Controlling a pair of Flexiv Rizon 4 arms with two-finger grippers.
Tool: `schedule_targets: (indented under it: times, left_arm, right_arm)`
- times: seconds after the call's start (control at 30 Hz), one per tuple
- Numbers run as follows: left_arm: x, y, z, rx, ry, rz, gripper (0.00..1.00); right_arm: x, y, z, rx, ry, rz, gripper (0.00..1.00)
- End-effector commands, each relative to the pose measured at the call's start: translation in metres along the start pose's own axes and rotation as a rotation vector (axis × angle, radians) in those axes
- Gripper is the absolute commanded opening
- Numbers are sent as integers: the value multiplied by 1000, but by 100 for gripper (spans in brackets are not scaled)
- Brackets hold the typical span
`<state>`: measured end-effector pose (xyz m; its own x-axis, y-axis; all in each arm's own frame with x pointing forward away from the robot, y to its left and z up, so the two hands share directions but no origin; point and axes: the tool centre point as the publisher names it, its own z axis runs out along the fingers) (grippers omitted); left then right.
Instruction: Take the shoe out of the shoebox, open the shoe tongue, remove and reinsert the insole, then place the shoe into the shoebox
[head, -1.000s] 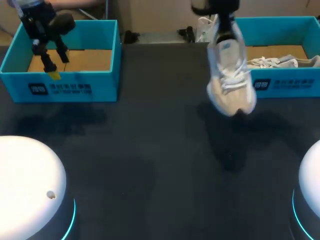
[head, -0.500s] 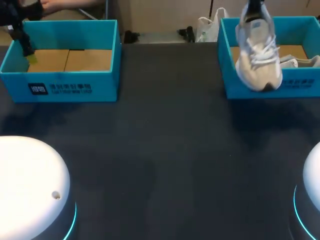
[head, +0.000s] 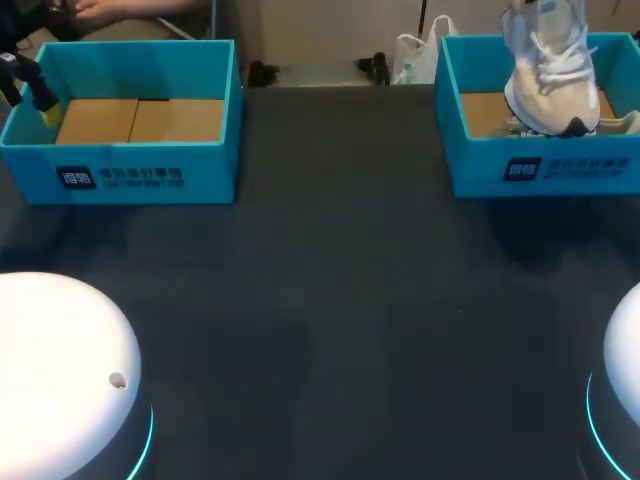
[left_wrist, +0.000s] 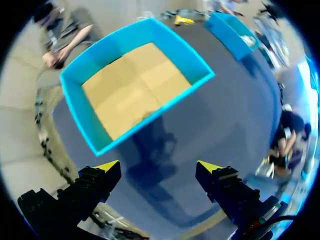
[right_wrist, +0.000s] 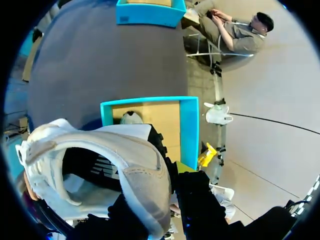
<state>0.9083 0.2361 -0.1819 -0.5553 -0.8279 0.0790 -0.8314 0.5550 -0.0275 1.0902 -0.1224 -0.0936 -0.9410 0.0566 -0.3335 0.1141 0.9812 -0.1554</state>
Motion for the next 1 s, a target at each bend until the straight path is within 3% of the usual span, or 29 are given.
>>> schedule_targets:
  times: [0.03, 0.27, 0.37, 0.53, 0.9, 1.0]
  left_arm:
    - [7, 4, 0, 3, -192, -439, 100]
    - [7, 4, 0, 3, -192, -439, 100]
    - [2, -4, 1, -4, -154, -476, 100]
    - [-6, -4, 1, 4, -111, -509, 100]
    - [-12, 7, -2, 39, -91, -467, 100]
    - [-12, 7, -2, 39, -91, -467, 100]
  right_arm:
    - [-3, 2, -2, 5, 8, -1, 0]
    - [-3, 2, -2, 5, 8, -1, 0]
    - [-23, -24, 0, 44, -23, 43, 0]
    - [-51, -50, 12, 84, -29, 64, 0]
    - [-100, -84, 56, 95, 7, 26, 0]
    - [-109, -91, 57, 90, 4, 26, 0]
